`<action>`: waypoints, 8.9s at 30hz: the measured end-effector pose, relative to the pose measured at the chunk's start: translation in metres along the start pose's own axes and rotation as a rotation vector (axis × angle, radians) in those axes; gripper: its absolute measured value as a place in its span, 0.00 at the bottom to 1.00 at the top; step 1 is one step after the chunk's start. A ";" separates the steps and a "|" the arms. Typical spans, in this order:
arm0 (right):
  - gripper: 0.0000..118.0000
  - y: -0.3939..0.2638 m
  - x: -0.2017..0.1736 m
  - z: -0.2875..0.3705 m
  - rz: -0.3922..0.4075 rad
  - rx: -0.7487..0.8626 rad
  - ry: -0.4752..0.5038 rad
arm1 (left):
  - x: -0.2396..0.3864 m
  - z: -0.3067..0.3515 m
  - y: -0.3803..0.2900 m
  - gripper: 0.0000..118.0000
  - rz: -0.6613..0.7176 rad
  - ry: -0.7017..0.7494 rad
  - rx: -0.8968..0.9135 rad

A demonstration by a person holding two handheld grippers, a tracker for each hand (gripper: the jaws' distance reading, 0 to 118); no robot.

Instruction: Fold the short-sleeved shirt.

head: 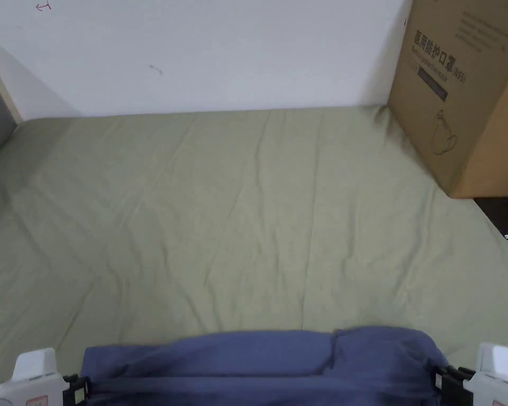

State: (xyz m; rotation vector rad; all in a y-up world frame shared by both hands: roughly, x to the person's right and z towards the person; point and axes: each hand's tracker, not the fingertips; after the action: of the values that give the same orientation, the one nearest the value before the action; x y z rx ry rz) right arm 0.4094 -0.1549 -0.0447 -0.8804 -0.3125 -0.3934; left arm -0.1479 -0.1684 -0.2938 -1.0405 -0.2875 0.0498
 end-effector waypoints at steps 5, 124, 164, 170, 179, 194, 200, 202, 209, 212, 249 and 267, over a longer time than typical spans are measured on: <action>0.03 -0.020 0.000 -0.023 -0.027 -0.045 -0.062 | -0.011 -0.021 -0.019 0.01 -0.022 0.019 0.018; 0.00 0.070 -0.110 0.102 0.219 0.617 -0.093 | 0.178 -0.024 0.025 0.05 0.211 -0.924 -0.108; 0.00 0.074 -0.101 0.104 0.174 0.609 -0.085 | 0.157 -0.042 -0.033 0.00 -0.283 -0.133 0.070; 0.00 0.073 -0.093 0.106 0.169 0.605 -0.106 | 0.185 -0.045 -0.036 0.00 -0.302 -0.235 0.030; 0.00 0.073 -0.087 0.114 0.164 0.613 -0.126 | 0.211 -0.050 -0.039 0.00 -0.296 -0.278 0.028; 0.00 0.079 -0.106 0.105 0.188 0.610 -0.091 | 0.072 0.023 0.028 0.00 0.005 -0.399 0.113; 0.00 0.079 -0.114 0.097 0.203 0.593 -0.078 | 0.020 -0.004 0.028 0.54 0.136 -0.401 -0.025; 0.00 0.079 -0.116 0.095 0.205 0.584 -0.075 | 0.013 -0.016 0.022 0.89 0.144 -0.406 -0.098; 0.00 0.079 -0.120 0.090 0.222 0.562 -0.077 | 0.006 -0.055 0.009 0.75 0.155 -0.396 -0.128; 0.00 0.079 -0.120 0.089 0.225 0.560 -0.079 | 0.008 -0.065 0.007 0.69 0.150 -0.402 -0.119; 0.00 0.085 -0.113 0.098 0.203 0.593 -0.024 | 0.052 0.091 0.058 0.08 -0.008 -0.230 0.044; 0.00 0.072 -0.067 0.112 0.139 0.589 -0.099 | 0.282 -0.030 0.018 0.08 -0.412 -0.279 -0.205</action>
State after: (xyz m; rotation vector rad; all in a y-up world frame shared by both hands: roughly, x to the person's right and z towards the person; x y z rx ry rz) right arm 0.3714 -0.0106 -0.0549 -0.3402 -0.4279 -0.1130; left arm 0.1326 -0.1352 -0.2641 -1.1598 -0.7686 -0.2118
